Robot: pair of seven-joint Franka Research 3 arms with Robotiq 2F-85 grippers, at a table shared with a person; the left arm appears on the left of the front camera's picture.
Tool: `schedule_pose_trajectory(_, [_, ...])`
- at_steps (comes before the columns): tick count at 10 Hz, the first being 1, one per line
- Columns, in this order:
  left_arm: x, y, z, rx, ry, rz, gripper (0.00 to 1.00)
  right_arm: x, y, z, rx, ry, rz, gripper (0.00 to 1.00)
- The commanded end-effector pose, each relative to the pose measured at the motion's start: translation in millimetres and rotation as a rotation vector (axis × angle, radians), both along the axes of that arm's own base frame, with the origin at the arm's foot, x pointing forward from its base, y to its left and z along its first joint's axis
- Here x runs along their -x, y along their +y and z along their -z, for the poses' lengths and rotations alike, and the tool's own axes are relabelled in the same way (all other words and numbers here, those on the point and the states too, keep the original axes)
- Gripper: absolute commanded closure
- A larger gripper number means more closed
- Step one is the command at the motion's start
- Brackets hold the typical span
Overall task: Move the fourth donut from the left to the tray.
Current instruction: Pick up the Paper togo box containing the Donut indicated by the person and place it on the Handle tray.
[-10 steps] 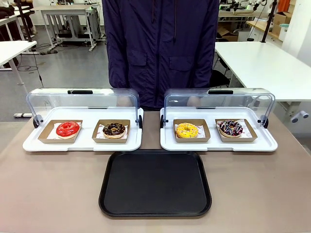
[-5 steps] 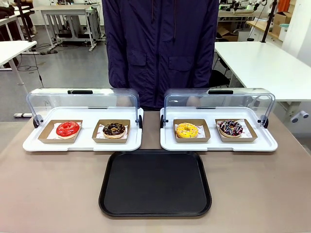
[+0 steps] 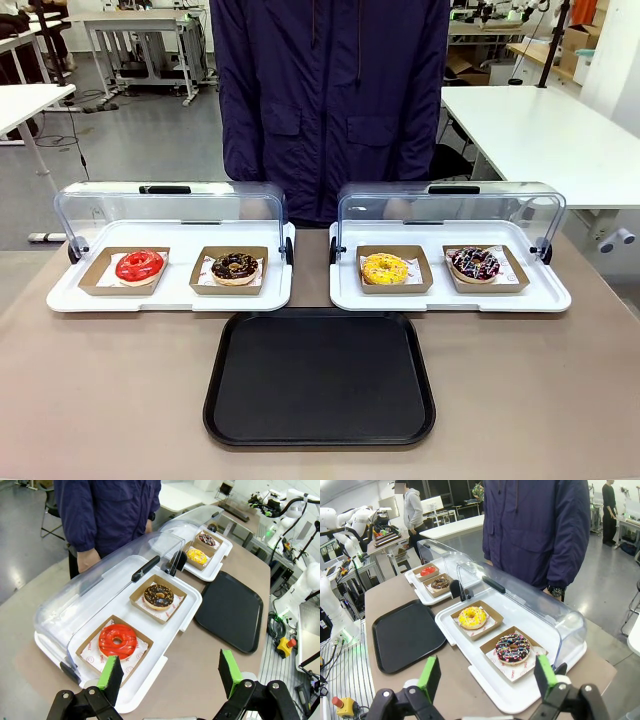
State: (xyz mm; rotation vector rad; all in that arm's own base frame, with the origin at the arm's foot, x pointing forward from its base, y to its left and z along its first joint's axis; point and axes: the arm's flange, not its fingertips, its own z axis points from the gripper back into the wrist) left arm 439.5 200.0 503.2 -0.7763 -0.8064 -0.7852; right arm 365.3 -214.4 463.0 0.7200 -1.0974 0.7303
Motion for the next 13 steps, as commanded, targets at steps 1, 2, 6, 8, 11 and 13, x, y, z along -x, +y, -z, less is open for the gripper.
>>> schedule_pose_trajectory(1, [0.6, 0.3, -0.3, 0.01, -0.005, 0.004, 0.0, -4.7, -1.7, -2.1, -0.002, -0.035, -0.003, 0.0])
schedule_pose_trajectory(2, [0.6, 0.3, -0.3, 0.01, -0.005, 0.004, 0.0, -4.7, -1.7, -2.1, -0.002, -0.035, -0.003, 0.0])
schedule_pose_trajectory(6, [0.6, 0.3, -0.3, 0.01, -0.005, 0.004, 0.0, -4.7, -1.7, -2.1, -0.002, -0.035, -0.003, 0.0])
schedule_pose_trajectory(8, [0.6, 0.3, -0.3, 0.01, -0.005, 0.004, 0.0, -4.7, -1.7, -2.1, -0.002, -0.035, -0.003, 0.0])
schedule_pose_trajectory(11, [0.6, 0.3, -0.3, 0.01, -0.005, 0.004, 0.0, -4.7, -1.7, -2.1, -0.002, -0.035, -0.003, 0.0])
schedule_pose_trajectory(13, [0.6, 0.3, -0.3, 0.01, -0.005, 0.004, 0.0, -4.7, -1.7, -2.1, -0.002, -0.035, -0.003, 0.0])
